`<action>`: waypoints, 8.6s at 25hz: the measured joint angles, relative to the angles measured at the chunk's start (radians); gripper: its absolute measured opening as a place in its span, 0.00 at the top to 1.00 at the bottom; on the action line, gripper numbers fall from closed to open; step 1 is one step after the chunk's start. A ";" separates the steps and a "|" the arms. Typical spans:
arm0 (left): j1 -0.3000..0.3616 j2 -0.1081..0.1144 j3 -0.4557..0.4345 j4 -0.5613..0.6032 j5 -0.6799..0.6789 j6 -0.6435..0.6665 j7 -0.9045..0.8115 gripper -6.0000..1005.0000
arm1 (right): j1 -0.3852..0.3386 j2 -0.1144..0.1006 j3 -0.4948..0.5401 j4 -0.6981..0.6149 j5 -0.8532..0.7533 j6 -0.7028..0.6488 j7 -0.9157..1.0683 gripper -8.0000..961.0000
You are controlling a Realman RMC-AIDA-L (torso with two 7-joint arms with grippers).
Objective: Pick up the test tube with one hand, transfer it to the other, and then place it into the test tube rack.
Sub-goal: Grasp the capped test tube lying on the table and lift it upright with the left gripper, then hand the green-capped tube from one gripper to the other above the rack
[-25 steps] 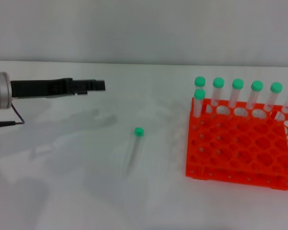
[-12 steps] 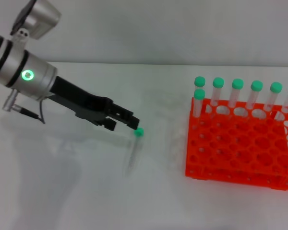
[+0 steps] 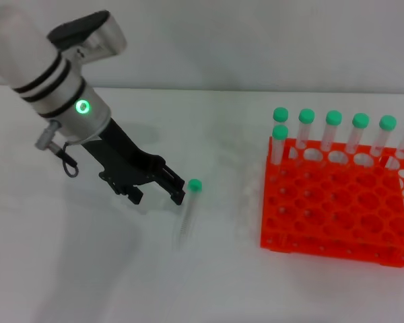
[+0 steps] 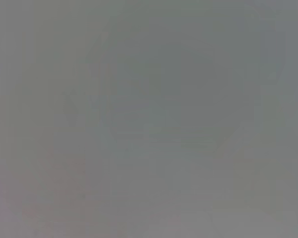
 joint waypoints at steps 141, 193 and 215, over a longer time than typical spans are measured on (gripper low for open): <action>0.622 -0.107 -0.005 0.891 -1.247 -0.427 2.135 0.80 | 0.099 -0.085 -0.419 -0.530 -0.440 0.302 0.923 0.11; 0.607 -0.114 -0.017 0.910 -1.227 -0.525 2.143 0.80 | 0.168 -0.030 -0.530 -0.566 -0.476 0.360 0.853 0.74; 0.699 -0.116 -0.019 0.939 -1.236 -0.519 2.452 0.60 | 0.168 -0.027 -0.522 -0.566 -0.433 0.344 0.847 0.77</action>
